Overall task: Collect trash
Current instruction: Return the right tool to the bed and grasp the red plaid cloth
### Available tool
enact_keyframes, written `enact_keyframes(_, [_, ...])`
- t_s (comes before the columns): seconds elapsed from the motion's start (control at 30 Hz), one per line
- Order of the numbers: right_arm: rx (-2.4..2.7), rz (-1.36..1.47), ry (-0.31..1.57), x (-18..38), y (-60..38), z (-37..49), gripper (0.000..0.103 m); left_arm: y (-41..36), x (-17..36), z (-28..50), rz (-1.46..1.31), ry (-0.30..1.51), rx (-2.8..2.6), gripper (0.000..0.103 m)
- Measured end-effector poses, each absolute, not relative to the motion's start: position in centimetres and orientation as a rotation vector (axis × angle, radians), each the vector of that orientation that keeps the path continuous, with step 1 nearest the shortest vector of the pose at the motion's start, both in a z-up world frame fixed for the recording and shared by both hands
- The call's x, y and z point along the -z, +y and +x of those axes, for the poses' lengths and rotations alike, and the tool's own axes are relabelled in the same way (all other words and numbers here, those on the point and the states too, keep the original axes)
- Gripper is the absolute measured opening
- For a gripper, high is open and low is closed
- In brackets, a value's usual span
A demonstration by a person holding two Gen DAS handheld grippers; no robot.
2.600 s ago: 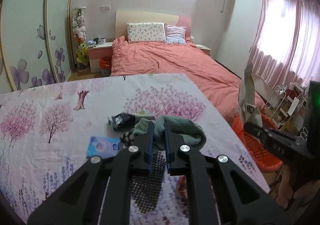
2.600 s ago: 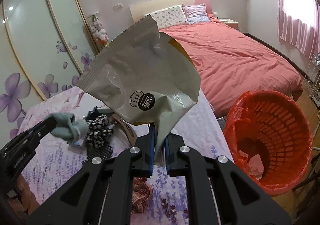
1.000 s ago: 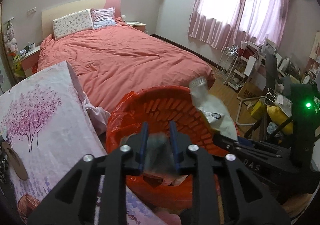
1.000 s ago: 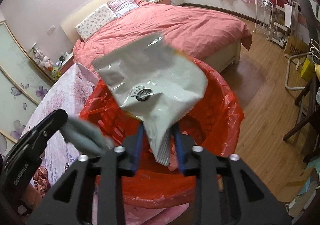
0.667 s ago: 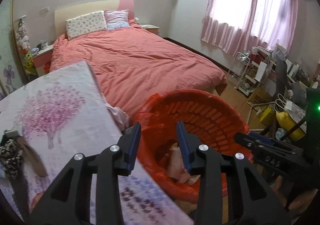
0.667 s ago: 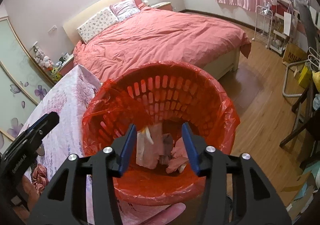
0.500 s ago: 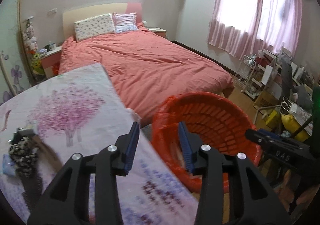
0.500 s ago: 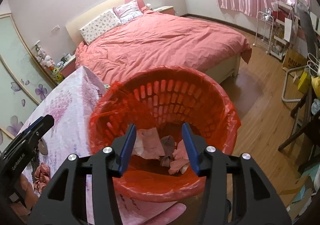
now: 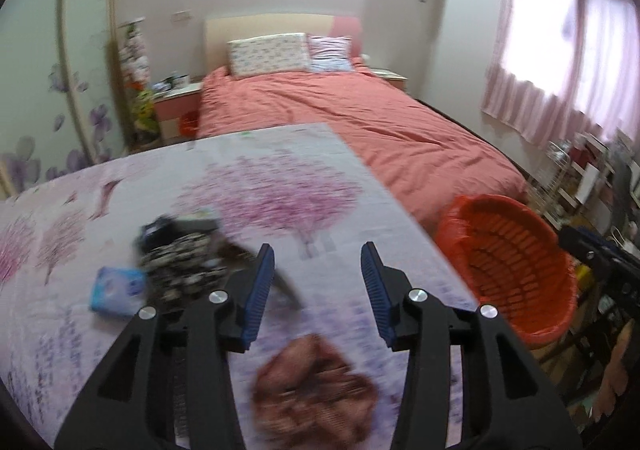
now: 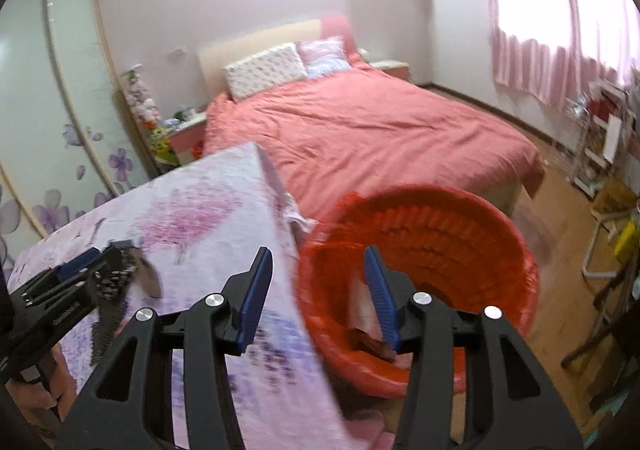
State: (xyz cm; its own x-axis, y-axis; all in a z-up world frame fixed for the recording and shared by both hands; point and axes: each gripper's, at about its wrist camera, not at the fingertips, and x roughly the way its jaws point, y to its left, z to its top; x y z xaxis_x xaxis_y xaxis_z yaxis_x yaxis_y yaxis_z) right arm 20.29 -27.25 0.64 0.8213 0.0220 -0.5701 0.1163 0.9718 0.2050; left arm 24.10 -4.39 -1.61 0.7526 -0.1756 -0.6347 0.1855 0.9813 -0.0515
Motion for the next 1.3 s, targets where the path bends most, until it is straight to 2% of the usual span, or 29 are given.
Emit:
enact_keyframes(0.5, [-0.226, 0.120, 0.701, 3.3, -15.3, 22.1, 0.049, 7.0, 3.6, 20.5, -0.085, 0.731, -0.022, 0.046])
enact_keyframes(0.73, [-0.238, 0.102, 0.823, 5.9, -12.8, 23.2, 0.038, 9.2, 4.6, 19.7, -0.113, 0.749, -0.054, 0.046])
enact_keyframes(0.87, [-0.241, 0.089, 0.863, 6.8, -12.0, 23.5, 0.036, 10.0, 5.1, 19.7, -0.122, 0.756, -0.060, 0.046])
enact_keyframes(1.13, [-0.234, 0.047, 0.885, 7.0, -11.7, 23.5, 0.012, 9.4, 5.9, 20.1, -0.128, 0.781, -0.038, 0.046])
enact_keyframes(1.3, [-0.125, 0.077, 0.846, 6.1, -14.0, 24.2, 0.010, 7.7, 6.4, 20.4, -0.111, 0.801, 0.000, 0.046])
